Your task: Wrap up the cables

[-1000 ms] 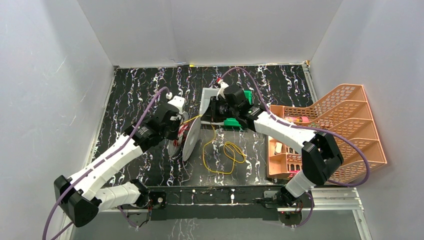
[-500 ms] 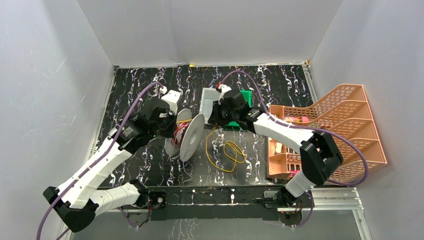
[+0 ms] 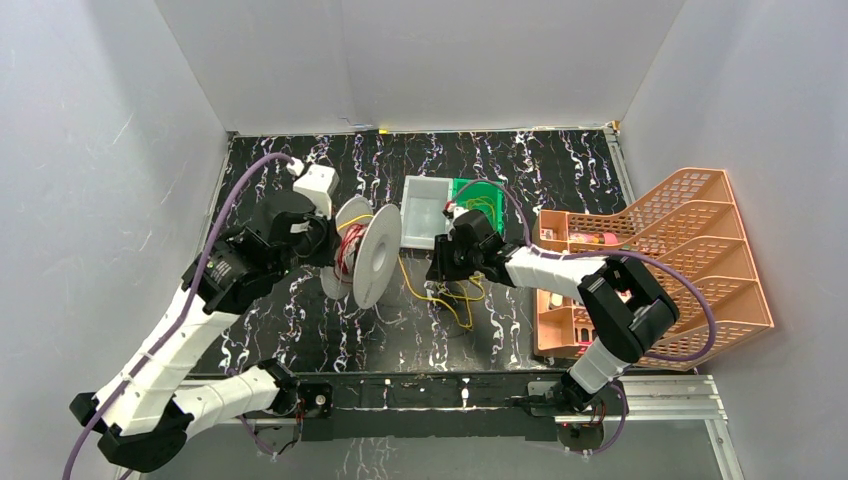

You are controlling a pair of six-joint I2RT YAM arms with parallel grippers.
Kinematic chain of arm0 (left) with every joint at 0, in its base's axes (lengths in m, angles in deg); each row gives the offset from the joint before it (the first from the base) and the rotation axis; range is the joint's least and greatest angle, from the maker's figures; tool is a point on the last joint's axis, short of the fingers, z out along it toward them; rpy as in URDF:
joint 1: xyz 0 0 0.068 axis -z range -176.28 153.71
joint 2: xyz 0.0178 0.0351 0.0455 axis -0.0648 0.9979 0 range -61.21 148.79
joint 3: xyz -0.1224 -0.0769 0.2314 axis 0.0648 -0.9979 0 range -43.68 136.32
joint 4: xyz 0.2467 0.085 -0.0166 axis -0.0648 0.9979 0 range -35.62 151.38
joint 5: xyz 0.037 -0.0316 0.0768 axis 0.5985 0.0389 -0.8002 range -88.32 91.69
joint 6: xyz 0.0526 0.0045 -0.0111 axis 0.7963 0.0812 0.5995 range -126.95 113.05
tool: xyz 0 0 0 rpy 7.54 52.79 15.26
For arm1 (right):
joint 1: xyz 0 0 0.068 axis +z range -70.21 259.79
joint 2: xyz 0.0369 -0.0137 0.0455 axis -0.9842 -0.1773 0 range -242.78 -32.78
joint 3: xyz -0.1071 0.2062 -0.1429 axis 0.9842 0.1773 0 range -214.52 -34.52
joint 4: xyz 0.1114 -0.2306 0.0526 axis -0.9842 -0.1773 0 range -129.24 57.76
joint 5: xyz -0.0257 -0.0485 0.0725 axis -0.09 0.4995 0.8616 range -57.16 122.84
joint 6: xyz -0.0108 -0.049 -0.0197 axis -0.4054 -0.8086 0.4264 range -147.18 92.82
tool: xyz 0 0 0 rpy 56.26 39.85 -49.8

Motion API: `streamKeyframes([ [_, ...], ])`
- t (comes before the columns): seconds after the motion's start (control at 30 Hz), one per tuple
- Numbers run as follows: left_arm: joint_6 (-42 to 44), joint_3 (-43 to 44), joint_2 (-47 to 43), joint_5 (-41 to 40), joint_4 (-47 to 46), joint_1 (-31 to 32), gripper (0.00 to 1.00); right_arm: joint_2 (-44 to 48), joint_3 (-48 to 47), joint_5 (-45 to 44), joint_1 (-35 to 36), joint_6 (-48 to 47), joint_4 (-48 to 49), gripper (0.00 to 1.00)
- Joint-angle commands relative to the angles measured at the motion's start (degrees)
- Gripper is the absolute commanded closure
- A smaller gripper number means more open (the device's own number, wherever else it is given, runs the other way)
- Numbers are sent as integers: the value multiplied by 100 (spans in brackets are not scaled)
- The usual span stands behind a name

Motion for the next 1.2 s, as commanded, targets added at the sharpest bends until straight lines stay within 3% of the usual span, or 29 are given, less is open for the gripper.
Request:
streamKeyframes([
  [0.0, -205, 505, -176, -425, -197, -17, 100, 147, 272, 283, -28, 257, 756, 57],
  [0.2, -154, 830, -77, -768, -309, -17, 100, 784, 681, 71, -27, 154, 799, 49],
  [0.5, 32, 1146, 132, -974, -410, -17, 100, 2273, 1111, -1278, -32, -497, 124, 38],
  [0.67, 62, 1277, 194, -1031, -419, -17, 100, 3163, 1469, -850, -31, -925, 206, 37],
  [0.87, 100, 1342, 255, -1099, -419, -17, 100, 3717, 2374, 345, 44, -1024, 1291, 34],
  [1.17, -43, 1341, 262, -1098, -457, -17, 100, 3028, 3243, 557, 377, -932, 3212, 33],
])
